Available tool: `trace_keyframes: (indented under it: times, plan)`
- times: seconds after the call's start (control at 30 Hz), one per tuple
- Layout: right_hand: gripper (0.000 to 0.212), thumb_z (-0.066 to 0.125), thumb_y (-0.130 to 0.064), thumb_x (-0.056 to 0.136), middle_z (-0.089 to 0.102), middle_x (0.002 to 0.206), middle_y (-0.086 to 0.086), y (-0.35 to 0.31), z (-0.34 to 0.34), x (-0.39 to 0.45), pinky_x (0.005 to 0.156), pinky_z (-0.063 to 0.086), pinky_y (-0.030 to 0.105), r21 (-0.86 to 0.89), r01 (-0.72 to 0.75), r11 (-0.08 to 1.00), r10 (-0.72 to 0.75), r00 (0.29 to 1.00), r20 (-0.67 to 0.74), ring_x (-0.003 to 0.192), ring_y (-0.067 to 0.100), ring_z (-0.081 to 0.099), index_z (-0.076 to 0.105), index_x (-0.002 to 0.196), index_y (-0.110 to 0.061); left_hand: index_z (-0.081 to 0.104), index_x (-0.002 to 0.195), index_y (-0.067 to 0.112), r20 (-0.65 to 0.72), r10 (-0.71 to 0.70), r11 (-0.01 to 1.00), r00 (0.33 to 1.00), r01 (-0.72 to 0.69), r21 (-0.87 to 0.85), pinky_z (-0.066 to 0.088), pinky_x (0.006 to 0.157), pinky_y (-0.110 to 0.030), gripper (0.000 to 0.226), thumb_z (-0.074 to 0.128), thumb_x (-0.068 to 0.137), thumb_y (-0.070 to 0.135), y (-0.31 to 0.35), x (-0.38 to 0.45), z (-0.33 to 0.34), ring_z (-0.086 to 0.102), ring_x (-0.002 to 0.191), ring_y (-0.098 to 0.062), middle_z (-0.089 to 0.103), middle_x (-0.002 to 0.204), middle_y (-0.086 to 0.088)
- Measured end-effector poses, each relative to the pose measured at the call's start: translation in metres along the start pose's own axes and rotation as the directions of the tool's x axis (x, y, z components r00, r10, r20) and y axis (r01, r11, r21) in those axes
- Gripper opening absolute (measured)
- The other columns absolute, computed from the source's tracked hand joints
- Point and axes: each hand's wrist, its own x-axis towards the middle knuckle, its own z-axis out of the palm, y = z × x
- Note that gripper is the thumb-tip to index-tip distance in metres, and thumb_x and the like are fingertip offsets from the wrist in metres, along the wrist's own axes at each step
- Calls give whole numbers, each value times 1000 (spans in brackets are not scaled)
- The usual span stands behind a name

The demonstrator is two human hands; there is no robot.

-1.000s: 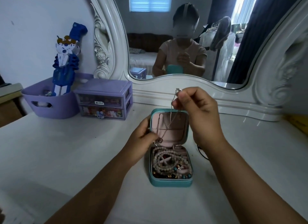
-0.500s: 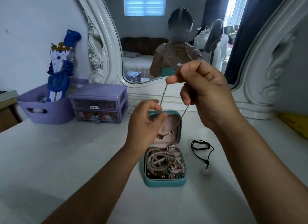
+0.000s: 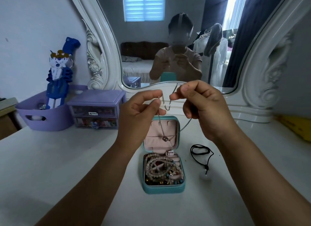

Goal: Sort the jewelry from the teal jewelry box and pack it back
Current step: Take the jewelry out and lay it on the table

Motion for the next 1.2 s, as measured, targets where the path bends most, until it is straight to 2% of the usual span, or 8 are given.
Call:
trace_keyframes:
  times: [0.2, 0.4, 0.5, 0.63, 0.73, 0.9, 1.03, 1.2]
  plan:
    - [10, 57, -15, 85, 58, 56, 3, -7, -27, -9, 41, 33, 21, -5, 38, 999, -39, 999, -29, 41, 15, 43, 61, 79, -8, 67, 90, 27, 155, 42, 999, 987, -42, -1, 50, 54, -15, 26, 61, 83, 2, 34, -8, 12, 63, 51, -3, 68, 58, 12]
    - [9, 63, -11, 79, 61, 57, 7, -21, -72, -40, 42, 42, 24, -171, 81, 982, -83, 996, -9, 43, 19, 54, 63, 71, -10, 72, 84, 20, 379, -41, 997, 924, 64, -50, 54, 54, -23, 23, 64, 80, -1, 32, -37, 40, 67, 59, -10, 73, 73, 3]
    - [20, 73, -24, 70, 62, 57, 9, -27, -92, -60, 40, 40, 22, -223, 73, 972, -72, 997, 11, 41, 19, 53, 62, 66, -9, 72, 82, 21, 460, -84, 989, 884, 128, -67, 53, 54, -20, 25, 64, 80, -3, 28, -52, 57, 67, 59, -10, 71, 66, 2]
    - [40, 67, -45, 65, 62, 58, 9, -31, -109, -78, 39, 37, 20, -289, 56, 956, -51, 998, 25, 40, 18, 51, 61, 70, -6, 73, 80, 27, 520, -95, 984, 849, 157, -78, 53, 54, -23, 26, 66, 80, 2, 25, -64, 79, 67, 58, -13, 70, 63, 0]
    - [24, 72, -27, 71, 62, 57, 10, -20, -120, -78, 38, 35, 23, -288, -25, 957, 19, 1000, -23, 40, 18, 49, 62, 69, -5, 71, 79, 26, 504, -136, 985, 853, 171, -23, 51, 53, -21, 28, 64, 80, -1, 14, -65, 95, 66, 56, -11, 68, 62, 5]
    - [14, 58, -7, 85, 63, 61, 10, 27, -136, -67, 47, 40, 31, -369, -269, 890, 250, 963, -100, 45, 18, 54, 61, 77, 4, 68, 81, 33, 458, -294, 947, 839, 191, 258, 58, 64, -48, 29, 62, 82, 4, -28, -60, 109, 69, 69, -14, 70, 80, 2]
    - [14, 62, -16, 83, 65, 69, 7, 70, -148, -55, 60, 47, 29, -600, -339, 725, 288, 940, -183, 62, 17, 59, 66, 73, -7, 65, 112, 19, 557, -331, 854, 762, -8, 520, 47, 84, -22, 29, 51, 89, 7, -53, -53, 116, 61, 100, -16, 64, 115, -3]
    - [11, 63, -19, 83, 67, 78, -2, 105, -157, -41, 61, 40, 14, -760, -349, 548, 264, 935, -239, 71, 7, 57, 71, 79, -14, 48, 131, 25, 648, -403, 656, 647, -289, 697, 27, 107, -36, 44, 41, 91, 7, -69, -42, 125, 34, 128, -23, 47, 139, 1]
